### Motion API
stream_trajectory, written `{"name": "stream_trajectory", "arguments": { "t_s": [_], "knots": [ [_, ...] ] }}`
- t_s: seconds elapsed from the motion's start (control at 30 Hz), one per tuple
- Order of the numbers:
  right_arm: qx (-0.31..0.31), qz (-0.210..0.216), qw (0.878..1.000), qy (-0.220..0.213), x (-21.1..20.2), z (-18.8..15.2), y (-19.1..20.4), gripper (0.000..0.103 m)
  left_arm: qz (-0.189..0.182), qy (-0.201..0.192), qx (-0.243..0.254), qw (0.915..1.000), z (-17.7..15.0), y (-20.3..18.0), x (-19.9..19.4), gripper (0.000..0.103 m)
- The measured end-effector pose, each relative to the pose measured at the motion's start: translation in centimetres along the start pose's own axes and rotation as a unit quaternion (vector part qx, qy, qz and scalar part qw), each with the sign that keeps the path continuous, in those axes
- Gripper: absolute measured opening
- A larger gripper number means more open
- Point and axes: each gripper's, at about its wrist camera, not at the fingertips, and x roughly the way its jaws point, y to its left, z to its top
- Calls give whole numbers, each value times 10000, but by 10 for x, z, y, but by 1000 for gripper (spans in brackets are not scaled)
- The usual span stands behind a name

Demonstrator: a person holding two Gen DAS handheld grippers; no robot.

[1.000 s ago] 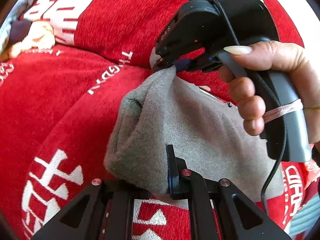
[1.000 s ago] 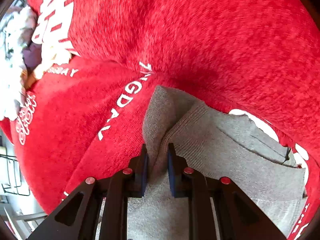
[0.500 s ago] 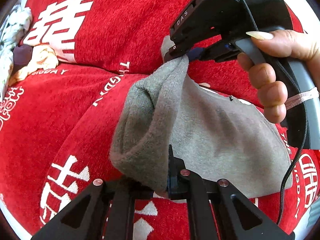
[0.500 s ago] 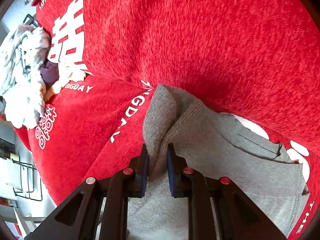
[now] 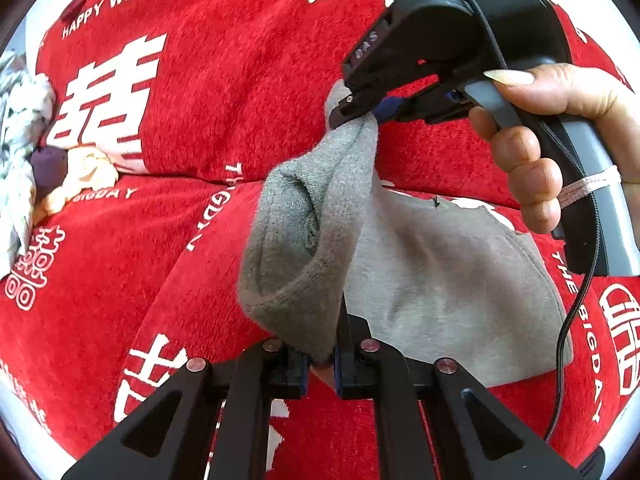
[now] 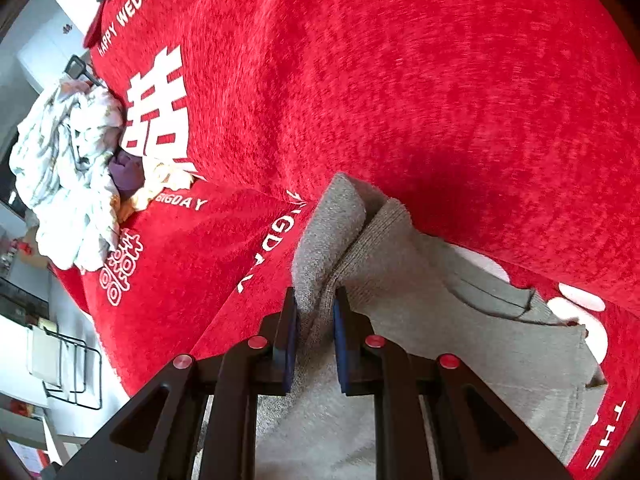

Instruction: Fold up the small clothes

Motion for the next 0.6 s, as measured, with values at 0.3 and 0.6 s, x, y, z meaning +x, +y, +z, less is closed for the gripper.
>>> {"name": "stream_trajectory", "arguments": {
  "t_s": [0.3, 0.6],
  "knots": [
    [102, 434, 9987, -240, -36, -8, -42, 17, 209, -76, 550, 9982, 6, -48, -13, 10],
    [271, 636, 9966, -453, -65, -25, -90, 17, 359, -135, 1149, 9926, 6, -116, -16, 10]
  ]
}}
